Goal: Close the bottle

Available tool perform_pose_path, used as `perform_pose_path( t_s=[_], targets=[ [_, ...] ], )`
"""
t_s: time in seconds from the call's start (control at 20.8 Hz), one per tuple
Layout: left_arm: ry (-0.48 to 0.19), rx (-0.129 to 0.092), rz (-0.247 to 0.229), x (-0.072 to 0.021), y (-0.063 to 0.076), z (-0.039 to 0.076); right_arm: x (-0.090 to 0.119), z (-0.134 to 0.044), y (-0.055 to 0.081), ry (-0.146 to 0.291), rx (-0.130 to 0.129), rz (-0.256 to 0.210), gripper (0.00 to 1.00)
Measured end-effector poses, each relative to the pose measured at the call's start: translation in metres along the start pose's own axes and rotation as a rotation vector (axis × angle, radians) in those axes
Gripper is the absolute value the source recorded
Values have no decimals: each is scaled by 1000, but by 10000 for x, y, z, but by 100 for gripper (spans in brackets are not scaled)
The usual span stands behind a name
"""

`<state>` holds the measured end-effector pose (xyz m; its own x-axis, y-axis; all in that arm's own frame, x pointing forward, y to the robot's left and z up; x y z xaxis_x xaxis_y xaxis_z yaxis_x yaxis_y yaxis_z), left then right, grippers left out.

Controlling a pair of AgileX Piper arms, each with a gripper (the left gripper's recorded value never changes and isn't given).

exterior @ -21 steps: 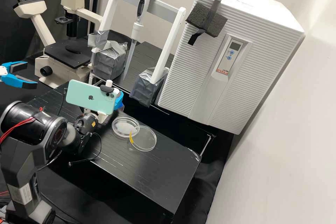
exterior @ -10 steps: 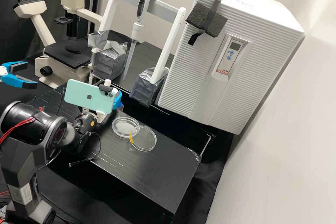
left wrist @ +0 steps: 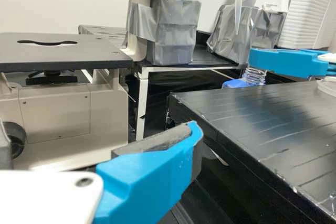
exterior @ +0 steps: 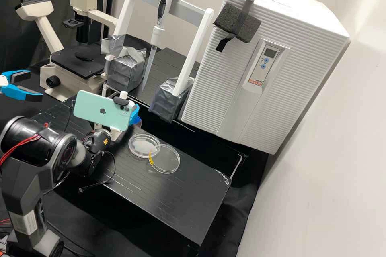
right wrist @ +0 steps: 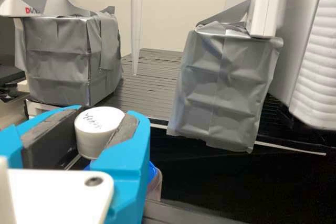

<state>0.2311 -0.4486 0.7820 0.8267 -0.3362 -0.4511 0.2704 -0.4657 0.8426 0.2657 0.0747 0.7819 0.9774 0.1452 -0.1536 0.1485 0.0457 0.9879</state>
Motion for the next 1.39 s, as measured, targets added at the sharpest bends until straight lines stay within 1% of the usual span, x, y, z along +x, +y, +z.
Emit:
perform_pose_path(
  t_s=[0.24,0.38,0.72,0.86,1.25,1.39],
  targets=[
    [0,0,0,0,0,0,0,5,4,-2,-1,2,0],
    [2,-4,4,6,2,4,5,22,2,-8,-1,1,0],
    [8,-7,9,6,6,-1,50,22,1,-12,-2,-6,0],
    [8,-8,8,4,3,0,79,-3,27,-5,-2,2,0],
    [9,-8,9,4,3,-1,110,-12,36,-10,-2,-4,0],
    [16,-12,14,4,8,-7,110,-12,36,-10,-2,-4,0]
  ],
)
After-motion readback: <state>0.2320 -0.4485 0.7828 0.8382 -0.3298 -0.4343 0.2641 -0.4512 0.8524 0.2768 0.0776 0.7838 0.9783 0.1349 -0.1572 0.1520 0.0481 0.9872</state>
